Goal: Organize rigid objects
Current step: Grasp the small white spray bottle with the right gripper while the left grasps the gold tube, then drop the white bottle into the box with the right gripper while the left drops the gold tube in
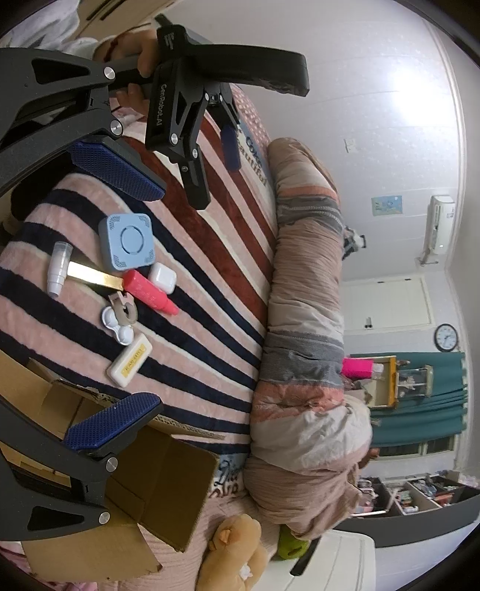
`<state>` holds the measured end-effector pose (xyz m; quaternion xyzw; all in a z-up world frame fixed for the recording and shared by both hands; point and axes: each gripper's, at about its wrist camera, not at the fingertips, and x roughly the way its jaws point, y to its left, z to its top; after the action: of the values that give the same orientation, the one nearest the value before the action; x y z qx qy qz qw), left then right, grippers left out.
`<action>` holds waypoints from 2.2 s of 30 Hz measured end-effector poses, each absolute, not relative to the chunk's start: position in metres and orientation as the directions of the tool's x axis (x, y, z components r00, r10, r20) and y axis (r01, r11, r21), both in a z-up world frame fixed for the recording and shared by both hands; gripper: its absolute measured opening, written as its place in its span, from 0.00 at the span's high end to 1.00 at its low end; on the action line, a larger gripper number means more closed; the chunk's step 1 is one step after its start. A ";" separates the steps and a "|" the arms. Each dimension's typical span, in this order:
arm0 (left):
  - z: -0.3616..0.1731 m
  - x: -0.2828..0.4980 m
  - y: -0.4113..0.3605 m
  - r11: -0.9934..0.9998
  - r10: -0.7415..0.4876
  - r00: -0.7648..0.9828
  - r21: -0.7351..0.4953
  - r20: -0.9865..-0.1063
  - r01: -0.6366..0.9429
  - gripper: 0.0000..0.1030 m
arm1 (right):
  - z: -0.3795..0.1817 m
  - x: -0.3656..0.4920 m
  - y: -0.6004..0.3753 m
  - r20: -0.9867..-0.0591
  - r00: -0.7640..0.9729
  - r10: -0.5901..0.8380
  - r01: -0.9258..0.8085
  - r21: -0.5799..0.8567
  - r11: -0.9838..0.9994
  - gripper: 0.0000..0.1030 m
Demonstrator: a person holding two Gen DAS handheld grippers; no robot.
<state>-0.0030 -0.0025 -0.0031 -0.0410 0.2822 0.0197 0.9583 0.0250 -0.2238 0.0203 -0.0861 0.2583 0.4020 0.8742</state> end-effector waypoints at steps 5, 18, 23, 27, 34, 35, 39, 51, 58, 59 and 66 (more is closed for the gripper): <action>-0.007 0.000 0.001 0.997 0.016 0.843 -0.058 -0.537 -0.056 0.00 | 0.014 0.000 -0.211 -0.463 0.570 0.679 -0.769 -0.009 0.639 0.31; -0.103 0.043 -0.010 0.989 -0.144 0.699 -0.074 -0.701 0.129 0.00 | -0.124 -0.022 -0.171 -0.670 0.472 0.573 -0.750 0.036 0.660 0.23; -0.114 0.048 -0.029 0.969 -0.243 0.640 -0.152 -0.729 0.195 0.01 | -0.148 -0.011 -0.173 -0.684 0.501 0.530 -0.708 0.028 0.706 0.28; -0.118 0.045 -0.047 0.941 -0.334 0.584 -0.230 -0.740 0.248 0.17 | -0.149 -0.016 -0.179 -0.675 0.499 0.543 -0.724 0.020 0.689 0.42; -0.132 0.044 -0.067 0.936 -0.352 0.526 -0.275 -0.774 0.221 0.57 | -0.155 -0.023 -0.209 -0.644 0.573 0.507 -0.677 -0.023 0.736 0.42; -0.137 0.044 -0.068 0.946 -0.324 0.528 -0.253 -0.785 0.205 0.59 | -0.155 -0.021 -0.212 -0.645 0.572 0.506 -0.675 -0.020 0.737 0.42; -0.148 0.047 -0.071 0.968 -0.249 0.565 -0.197 -0.786 0.153 0.68 | -0.156 -0.023 -0.221 -0.640 0.577 0.507 -0.671 -0.018 0.741 0.42; -0.156 0.048 -0.078 0.980 -0.178 0.576 -0.089 -0.797 0.180 0.80 | -0.155 -0.017 -0.221 -0.637 0.577 0.511 -0.667 -0.006 0.745 0.42; -0.156 0.044 -0.077 0.978 -0.174 0.597 -0.069 -0.783 0.195 0.85 | -0.126 -0.035 -0.221 -0.616 0.557 0.557 -0.708 -0.002 0.706 0.42; -0.156 0.043 -0.076 0.978 -0.174 0.598 -0.068 -0.783 0.196 0.85 | -0.110 -0.039 -0.223 -0.603 0.531 0.595 -0.733 0.025 0.679 0.42; -0.158 0.041 -0.079 0.979 -0.164 0.603 -0.055 -0.781 0.195 0.85 | 0.018 -0.034 -0.265 -0.466 0.585 0.664 -0.728 0.061 0.683 0.42</action>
<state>0.0408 -0.0787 -0.1578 0.0180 0.4340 -0.1002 0.8952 -0.0335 -0.2650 0.0183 -0.0683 0.2321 0.3920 0.8876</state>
